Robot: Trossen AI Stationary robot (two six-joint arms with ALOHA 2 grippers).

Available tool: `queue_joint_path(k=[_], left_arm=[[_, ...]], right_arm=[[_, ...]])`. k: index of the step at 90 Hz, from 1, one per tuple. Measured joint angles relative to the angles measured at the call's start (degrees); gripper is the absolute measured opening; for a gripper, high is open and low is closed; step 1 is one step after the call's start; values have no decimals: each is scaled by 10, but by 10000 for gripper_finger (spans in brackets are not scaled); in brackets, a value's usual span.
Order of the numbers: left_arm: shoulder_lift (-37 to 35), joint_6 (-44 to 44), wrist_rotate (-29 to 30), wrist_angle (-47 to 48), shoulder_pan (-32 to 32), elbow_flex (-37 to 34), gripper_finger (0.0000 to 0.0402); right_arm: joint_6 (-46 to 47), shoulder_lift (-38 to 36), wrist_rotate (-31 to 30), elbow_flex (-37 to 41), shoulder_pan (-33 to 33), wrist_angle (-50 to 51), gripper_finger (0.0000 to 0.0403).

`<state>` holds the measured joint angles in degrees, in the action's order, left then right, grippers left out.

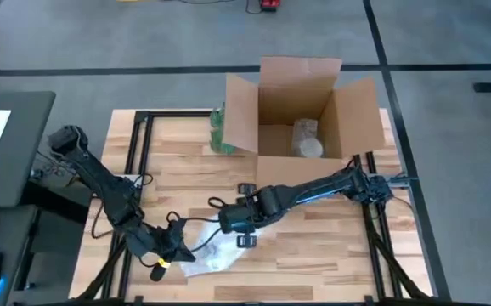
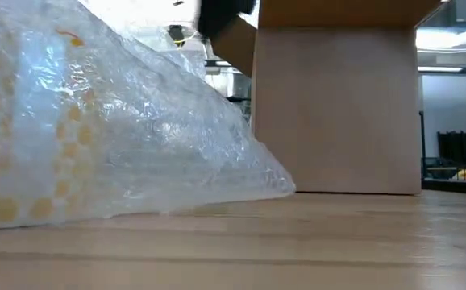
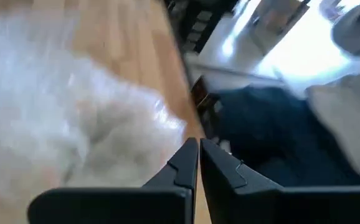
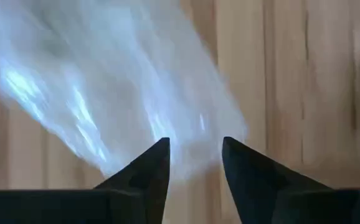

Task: Wrap mug
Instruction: Wrap the orange cup with the bubble wrap

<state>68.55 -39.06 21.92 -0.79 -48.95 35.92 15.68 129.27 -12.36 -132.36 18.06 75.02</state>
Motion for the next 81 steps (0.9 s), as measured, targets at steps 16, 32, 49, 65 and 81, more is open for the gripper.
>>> queue_joint_path(k=[16, 32, 49, 65, 81], left_arm=[[37, -36, 0, 24, 0, 0, 0], [64, -55, -6, 20, 0, 0, 0], [87, -60, -2, 17, 2, 0, 0], [92, -43, 28, 9, 3, 0, 0], [92, -28, 52, 10, 12, 0, 0]], right_arm=[[53, 4, -35, 80, 18, -11, 114], [121, 2, -118, 131, -9, -45, 111], [56, 3, -93, 156, -17, -153, 111], [13, 2, -54, 156, 0, -202, 110], [-15, -2, -40, 155, 16, -225, 110]])
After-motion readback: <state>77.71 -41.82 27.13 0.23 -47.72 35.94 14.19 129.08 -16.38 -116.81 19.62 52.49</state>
